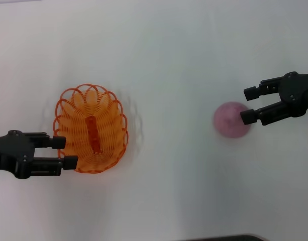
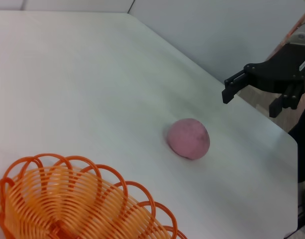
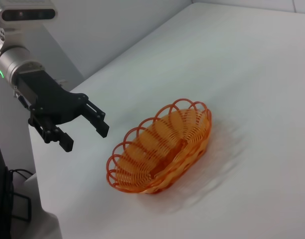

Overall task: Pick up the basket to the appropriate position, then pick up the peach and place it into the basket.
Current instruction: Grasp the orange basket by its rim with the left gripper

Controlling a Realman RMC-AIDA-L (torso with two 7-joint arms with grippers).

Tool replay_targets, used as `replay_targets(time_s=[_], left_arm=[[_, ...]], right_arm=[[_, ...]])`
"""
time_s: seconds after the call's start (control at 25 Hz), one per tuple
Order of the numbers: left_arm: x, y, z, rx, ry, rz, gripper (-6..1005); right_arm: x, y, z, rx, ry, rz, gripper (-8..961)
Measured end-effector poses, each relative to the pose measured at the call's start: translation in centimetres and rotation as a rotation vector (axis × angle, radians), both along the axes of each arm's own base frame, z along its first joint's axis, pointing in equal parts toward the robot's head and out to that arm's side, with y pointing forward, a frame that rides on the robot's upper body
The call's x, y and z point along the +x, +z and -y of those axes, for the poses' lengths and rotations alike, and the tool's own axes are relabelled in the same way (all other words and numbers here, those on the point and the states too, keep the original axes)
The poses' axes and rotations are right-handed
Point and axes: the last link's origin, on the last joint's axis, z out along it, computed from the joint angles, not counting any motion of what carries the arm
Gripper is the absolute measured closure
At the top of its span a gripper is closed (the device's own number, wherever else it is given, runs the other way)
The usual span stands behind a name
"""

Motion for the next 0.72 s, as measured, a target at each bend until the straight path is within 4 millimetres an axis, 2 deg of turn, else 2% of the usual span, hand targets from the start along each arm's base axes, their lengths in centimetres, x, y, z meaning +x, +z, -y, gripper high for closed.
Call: replay_targets(time_s=[0.72], left_arm=[[0.36,0.16,-0.46,0.011,0.007,0.003,265]], right_arm=[[-0.04,-0.10,-0.12,0.000,0.003,0.006,39]])
